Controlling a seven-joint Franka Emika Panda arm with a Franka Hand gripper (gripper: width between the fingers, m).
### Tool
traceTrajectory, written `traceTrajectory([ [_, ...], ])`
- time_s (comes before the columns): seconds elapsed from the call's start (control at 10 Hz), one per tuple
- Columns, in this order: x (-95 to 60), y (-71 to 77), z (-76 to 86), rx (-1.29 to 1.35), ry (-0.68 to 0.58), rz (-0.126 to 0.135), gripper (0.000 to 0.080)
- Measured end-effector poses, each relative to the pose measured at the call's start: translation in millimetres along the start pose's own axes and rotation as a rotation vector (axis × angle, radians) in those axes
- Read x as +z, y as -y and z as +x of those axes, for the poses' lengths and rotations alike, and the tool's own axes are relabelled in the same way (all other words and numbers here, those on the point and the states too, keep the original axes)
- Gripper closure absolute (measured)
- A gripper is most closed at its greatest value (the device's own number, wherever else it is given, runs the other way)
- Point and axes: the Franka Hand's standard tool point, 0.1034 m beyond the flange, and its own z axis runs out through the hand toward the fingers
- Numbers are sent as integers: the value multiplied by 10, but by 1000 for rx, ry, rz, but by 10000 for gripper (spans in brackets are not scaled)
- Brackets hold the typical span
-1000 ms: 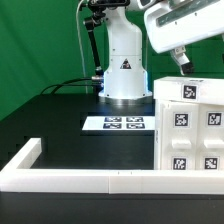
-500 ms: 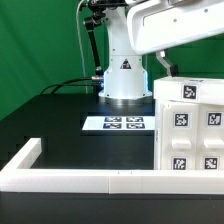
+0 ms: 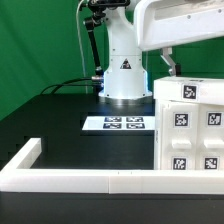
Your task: Assemble cabinet
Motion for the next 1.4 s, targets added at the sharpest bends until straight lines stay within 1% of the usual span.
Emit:
traceTrajectory([
  [0.2, 0, -9, -1, -148, 0, -1, 3],
  [0.3, 32, -3, -13, -264, 12, -18, 3],
  [0.6, 105, -5, -43, -598, 49, -52, 3],
  [0.7, 115, -22, -45, -677, 57, -57, 3],
  [0.8, 121, -43, -47, -740, 60, -55, 3],
  [1.1, 171, -135, -69, -740, 69, -52, 3],
  [1.3, 251, -199, -96, -725, 81, -48, 3],
  [1.4, 266, -194, -100, -706, 83, -48, 48],
])
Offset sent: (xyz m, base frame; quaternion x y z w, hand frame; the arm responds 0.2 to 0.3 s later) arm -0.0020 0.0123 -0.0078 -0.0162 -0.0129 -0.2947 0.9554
